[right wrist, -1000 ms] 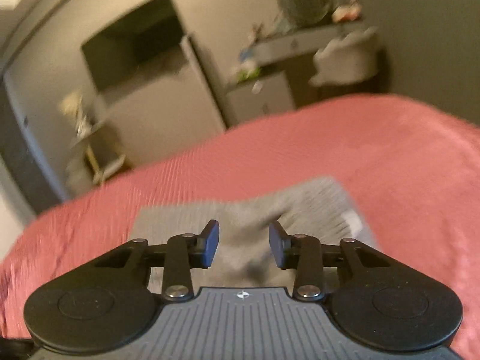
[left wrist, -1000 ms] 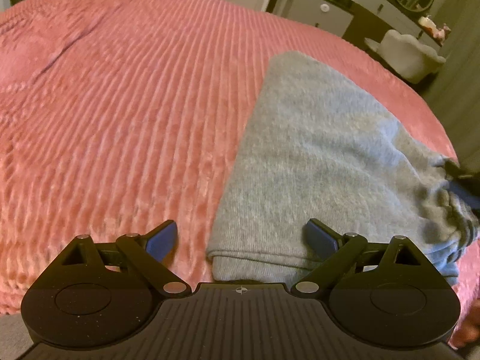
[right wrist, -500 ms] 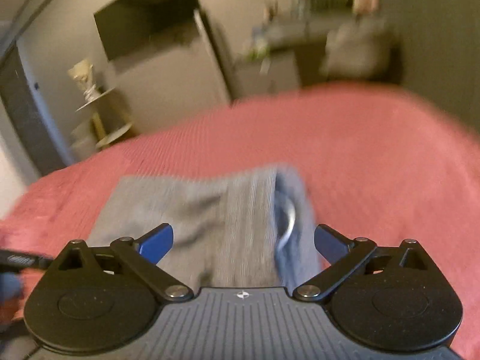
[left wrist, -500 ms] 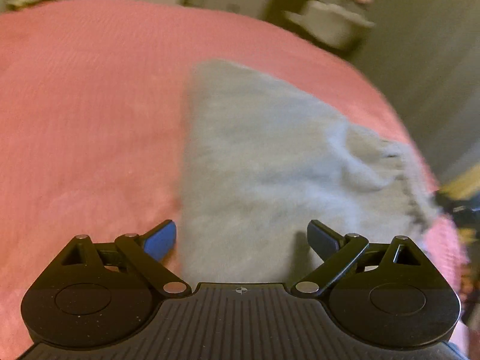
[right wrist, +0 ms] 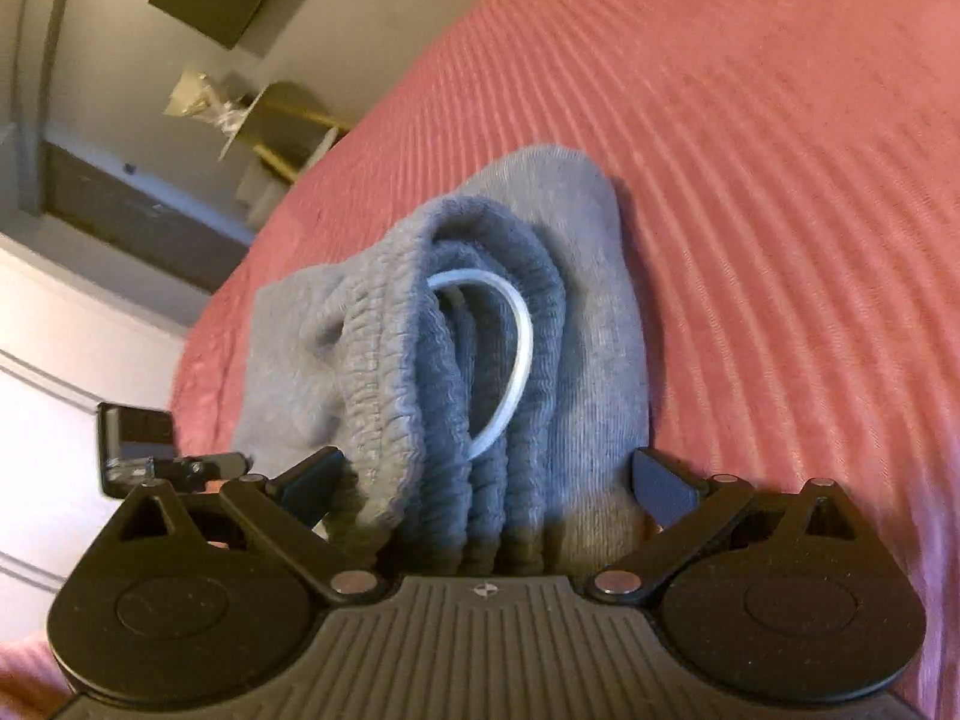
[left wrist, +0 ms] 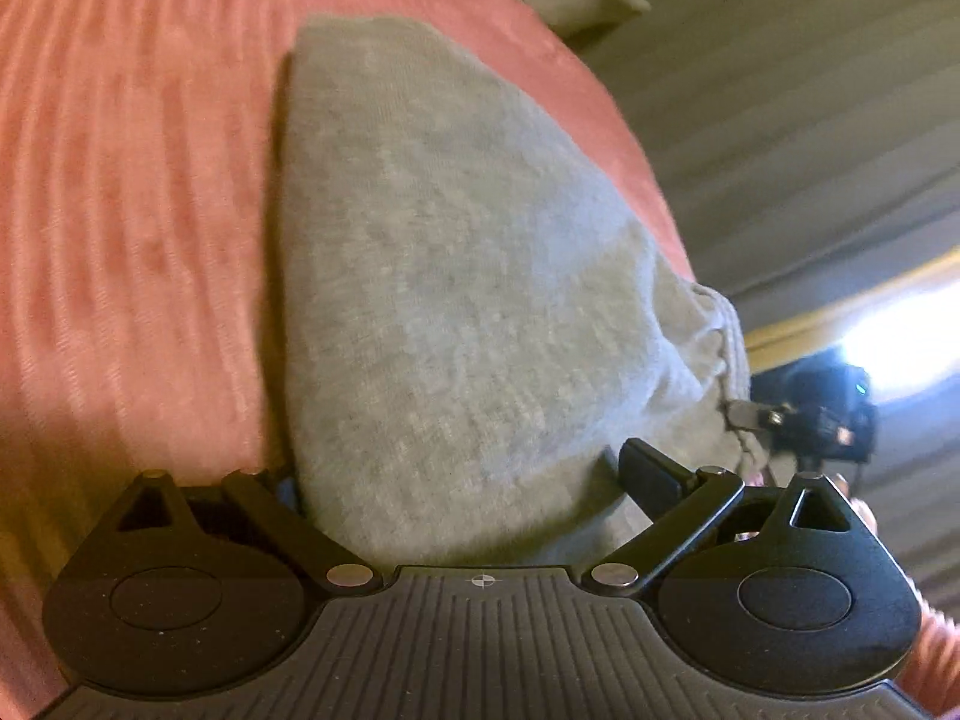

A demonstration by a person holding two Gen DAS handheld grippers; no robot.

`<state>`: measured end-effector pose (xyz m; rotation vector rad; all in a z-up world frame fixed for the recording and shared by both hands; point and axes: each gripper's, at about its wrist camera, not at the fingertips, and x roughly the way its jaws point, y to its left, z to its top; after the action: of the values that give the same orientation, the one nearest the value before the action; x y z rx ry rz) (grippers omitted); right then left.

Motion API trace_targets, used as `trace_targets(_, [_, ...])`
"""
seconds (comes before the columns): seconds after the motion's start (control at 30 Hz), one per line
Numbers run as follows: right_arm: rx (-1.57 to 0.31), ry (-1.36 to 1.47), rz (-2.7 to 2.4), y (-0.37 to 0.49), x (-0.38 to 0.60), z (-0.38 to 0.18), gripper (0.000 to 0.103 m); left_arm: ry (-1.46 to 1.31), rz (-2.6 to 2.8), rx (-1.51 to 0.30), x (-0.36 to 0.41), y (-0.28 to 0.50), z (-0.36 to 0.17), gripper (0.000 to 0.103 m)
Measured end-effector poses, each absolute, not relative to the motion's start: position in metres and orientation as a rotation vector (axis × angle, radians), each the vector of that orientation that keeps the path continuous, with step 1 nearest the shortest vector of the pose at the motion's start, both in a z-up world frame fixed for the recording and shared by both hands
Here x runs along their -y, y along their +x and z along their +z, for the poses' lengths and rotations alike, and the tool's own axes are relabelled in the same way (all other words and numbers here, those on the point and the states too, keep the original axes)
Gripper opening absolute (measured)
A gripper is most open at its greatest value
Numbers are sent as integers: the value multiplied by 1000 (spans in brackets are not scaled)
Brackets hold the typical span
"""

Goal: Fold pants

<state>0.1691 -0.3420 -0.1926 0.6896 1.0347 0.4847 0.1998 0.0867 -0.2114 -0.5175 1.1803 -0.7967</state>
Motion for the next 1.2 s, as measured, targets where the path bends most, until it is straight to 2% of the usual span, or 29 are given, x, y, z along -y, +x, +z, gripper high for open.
trace_targets(0.3, [-1068,791,660,197,352,-212,101,-580,-896,-1188,-72,219,-220,103])
trace_targets(0.53, [-1074,754,684,216,328,-219,101,-510,-985,-1114,-45,216,-225,103])
trace_targets(0.67, [-1105,749,664,223,320,-216,101,-670,-945,-1191,-57,227,-233,103])
trace_targets(0.9, [-1052,774,637,211,330,-222,101,-597,-894,-1173,-49,217,-223,103])
trace_targets(1.0, [-1046,745,617,199,334,-221,100,-538,-849,-1149,-39,210,-219,95])
trace_targets(1.1, [-1103,688,599,202,328,-217,101,-542,-823,-1125,-34,205,-218,94])
trace_targets(1.2, [-1133,674,570,205,324,-216,101,-586,-835,-1119,-32,206,-224,102])
